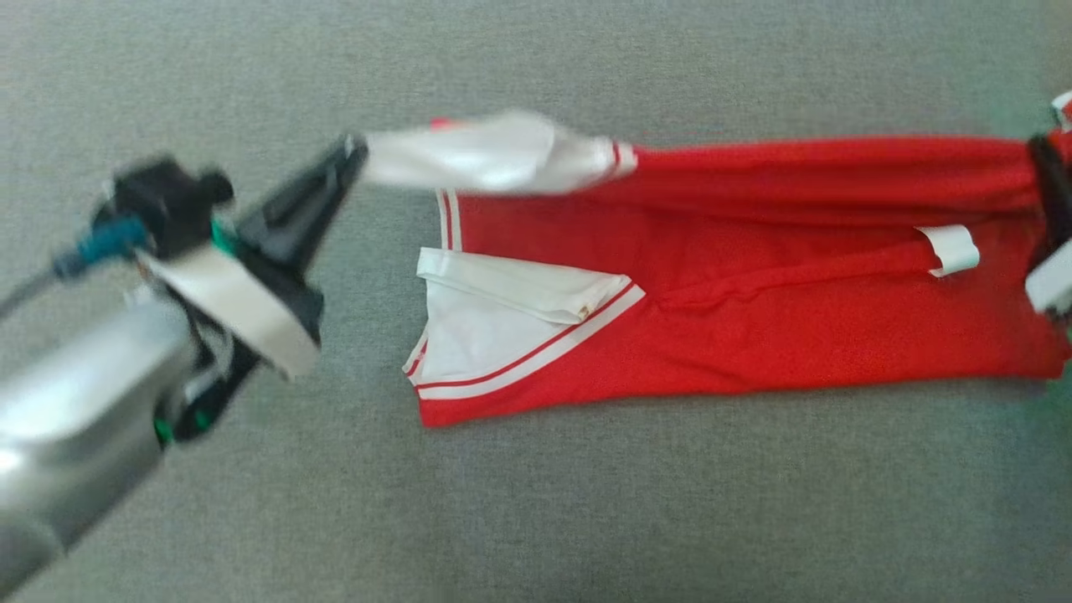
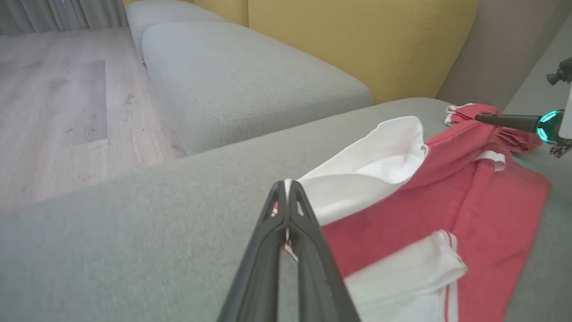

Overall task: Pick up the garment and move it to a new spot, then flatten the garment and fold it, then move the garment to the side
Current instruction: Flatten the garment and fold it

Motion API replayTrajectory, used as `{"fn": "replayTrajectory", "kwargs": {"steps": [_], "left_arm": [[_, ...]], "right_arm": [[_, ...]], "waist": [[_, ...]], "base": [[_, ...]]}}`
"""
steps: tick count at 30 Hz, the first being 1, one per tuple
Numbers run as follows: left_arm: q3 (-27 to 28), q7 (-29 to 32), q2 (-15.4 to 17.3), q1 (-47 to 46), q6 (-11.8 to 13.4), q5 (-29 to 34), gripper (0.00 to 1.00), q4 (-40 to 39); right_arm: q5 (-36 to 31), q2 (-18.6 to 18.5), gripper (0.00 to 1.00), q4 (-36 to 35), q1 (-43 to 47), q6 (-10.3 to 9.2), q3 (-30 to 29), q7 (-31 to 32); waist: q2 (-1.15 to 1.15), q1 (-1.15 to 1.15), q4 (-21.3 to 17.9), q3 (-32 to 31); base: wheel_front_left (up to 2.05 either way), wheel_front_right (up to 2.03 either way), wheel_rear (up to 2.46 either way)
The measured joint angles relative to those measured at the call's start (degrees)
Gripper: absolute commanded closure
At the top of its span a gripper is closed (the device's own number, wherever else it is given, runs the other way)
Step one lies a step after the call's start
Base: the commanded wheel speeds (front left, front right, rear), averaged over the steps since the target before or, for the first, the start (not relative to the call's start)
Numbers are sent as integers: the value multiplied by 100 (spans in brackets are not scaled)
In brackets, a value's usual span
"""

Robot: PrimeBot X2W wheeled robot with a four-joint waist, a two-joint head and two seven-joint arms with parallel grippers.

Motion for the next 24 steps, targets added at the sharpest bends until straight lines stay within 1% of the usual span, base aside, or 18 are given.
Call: {"fn": "replayTrajectory", "kwargs": {"steps": [3,5,9,10,12,14,16,17,18,19,20,21,22,23,24], "left_arm": [[-7,-47,70,437,185,-64,100,-322],[-14,-48,70,686,227,-99,100,-444],[-9,-92,70,1120,397,-100,100,-604],[8,-93,70,1204,421,-100,100,-645],[48,-96,67,1337,447,-125,100,-710],[104,-100,59,1463,470,-140,100,-740],[187,-100,43,1588,474,-140,100,-744],[221,-100,27,1652,474,-137,100,-743],[265,-100,-4,1711,474,-125,100,-742],[316,-100,-44,1775,474,-96,100,-735],[366,-100,-90,1836,474,-58,100,-730],[422,-100,-136,1903,471,-46,100,-719],[475,-100,-185,1963,466,-38,93,-690],[536,-100,-221,2036,457,-9,58,-656],[693,-100,-281,2192,458,43,0,-561]], "right_arm": [[-45,-1,100,-244,393,0,-170,14],[-109,-1,100,-415,625,0,-296,52],[-248,18,100,-747,1016,0,-581,115],[-277,32,100,-821,1092,0,-645,164],[-345,74,93,-955,1245,0,-781,226],[-400,165,94,-1087,1379,0,-896,263],[-459,264,100,-1229,1494,0,-973,264],[-480,315,100,-1294,1547,0,-1020,264],[-498,370,98,-1356,1603,0,-1084,265],[-506,403,82,-1395,1655,0,-1120,280],[-506,416,63,-1439,1727,0,-1151,312],[-524,436,16,-1459,1788,0,-1201,336],[-571,465,0,-1474,1859,0,-1271,343],[-610,498,0,-1505,1936,0,-1344,354],[-613,556,0,-1594,2088,0,-1450,356]], "waist": [[0,0,47,-36],[0,0,66,-47],[0,0,68,-45],[0,0,68,-45],[0,0,74,-43],[0,0,79,-42],[0,0,83,-38],[0,1,83,-37],[0,1,82,-34],[0,1,81,-35],[0,1,79,-39],[0,1,75,-50],[0,1,72,-66],[0,1,64,-89],[0,1,42,-144]], "base": [[0,0,0],[0,0,0],[0,0,0],[0,0,0],[0,0,0],[0,0,0],[0,0,0],[0,0,0],[0,0,0],[0,0,0],[0,0,0],[0,0,0],[0,0,0],[0,0,0],[0,0,0]]}}
